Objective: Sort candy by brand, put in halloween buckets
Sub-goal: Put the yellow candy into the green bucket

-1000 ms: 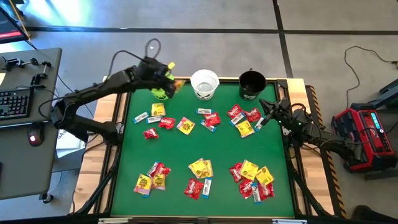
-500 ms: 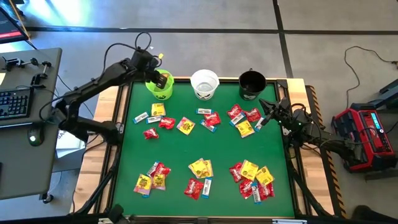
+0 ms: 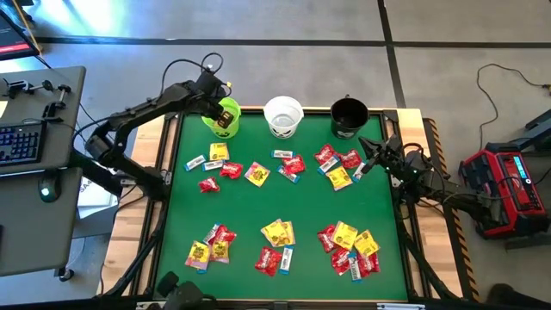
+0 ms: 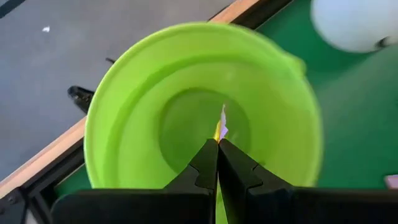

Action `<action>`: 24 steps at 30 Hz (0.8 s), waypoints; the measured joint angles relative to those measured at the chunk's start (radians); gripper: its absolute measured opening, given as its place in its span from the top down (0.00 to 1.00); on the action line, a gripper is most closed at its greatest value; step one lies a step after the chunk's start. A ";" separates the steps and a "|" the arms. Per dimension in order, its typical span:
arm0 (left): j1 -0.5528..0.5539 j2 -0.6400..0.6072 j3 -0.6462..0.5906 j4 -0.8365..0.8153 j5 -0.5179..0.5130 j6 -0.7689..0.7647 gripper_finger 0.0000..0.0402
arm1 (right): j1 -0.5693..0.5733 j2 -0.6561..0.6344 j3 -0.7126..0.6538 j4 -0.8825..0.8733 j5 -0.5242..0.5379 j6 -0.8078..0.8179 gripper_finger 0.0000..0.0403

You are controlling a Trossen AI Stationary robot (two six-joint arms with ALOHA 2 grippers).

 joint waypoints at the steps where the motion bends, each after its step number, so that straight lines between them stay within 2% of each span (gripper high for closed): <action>1: 0.005 0.007 0.000 -0.002 -0.004 0.009 1.00 | 0.000 0.000 0.000 0.000 0.000 0.000 1.00; 24: 0.023 0.070 0.000 -0.003 0.016 0.046 1.00 | 0.000 0.000 0.000 0.000 0.000 0.000 1.00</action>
